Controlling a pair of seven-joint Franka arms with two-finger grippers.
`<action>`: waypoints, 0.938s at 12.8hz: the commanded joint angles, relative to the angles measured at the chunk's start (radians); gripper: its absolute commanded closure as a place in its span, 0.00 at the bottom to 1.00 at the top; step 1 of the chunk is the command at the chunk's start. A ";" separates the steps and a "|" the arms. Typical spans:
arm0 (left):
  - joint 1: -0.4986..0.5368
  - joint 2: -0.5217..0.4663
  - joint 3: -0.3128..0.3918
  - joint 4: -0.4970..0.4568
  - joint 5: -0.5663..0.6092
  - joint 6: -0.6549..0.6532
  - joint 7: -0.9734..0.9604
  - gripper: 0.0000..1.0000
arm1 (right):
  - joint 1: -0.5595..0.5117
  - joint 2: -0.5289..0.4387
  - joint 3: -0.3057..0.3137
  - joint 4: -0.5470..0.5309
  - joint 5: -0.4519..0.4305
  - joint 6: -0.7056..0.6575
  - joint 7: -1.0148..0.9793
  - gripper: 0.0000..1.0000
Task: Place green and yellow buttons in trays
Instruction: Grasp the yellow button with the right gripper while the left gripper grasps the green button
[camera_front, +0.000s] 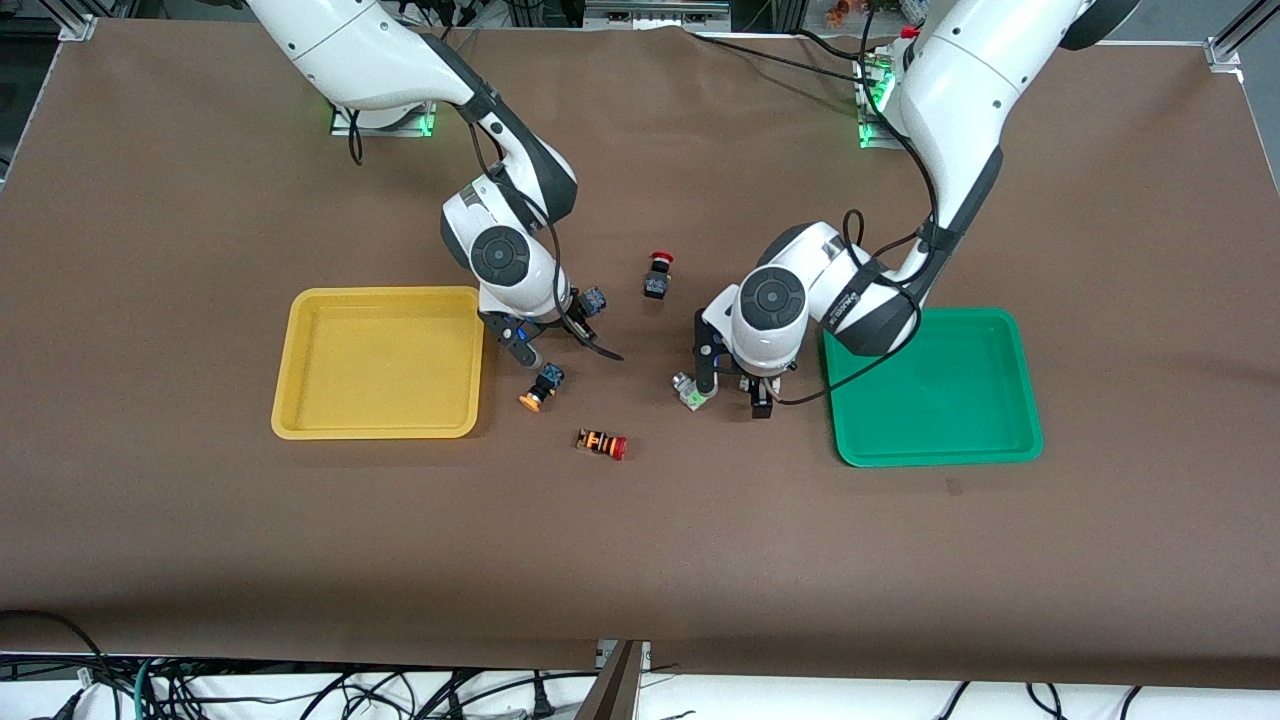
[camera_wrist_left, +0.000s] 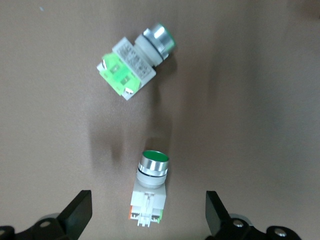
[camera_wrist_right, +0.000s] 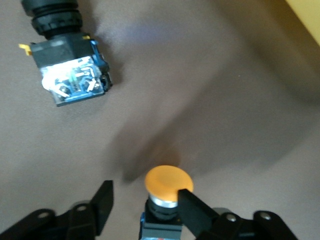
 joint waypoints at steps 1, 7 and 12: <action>0.009 0.026 -0.002 -0.004 0.050 0.043 0.021 0.09 | 0.002 0.005 0.010 -0.020 0.004 0.009 0.016 1.00; 0.027 0.033 -0.004 -0.004 0.084 0.031 0.019 0.83 | -0.005 -0.027 0.010 -0.001 -0.001 -0.015 -0.004 0.00; 0.073 -0.107 -0.010 0.016 0.066 -0.217 0.022 0.93 | -0.011 -0.041 0.013 0.111 0.001 -0.222 -0.018 0.00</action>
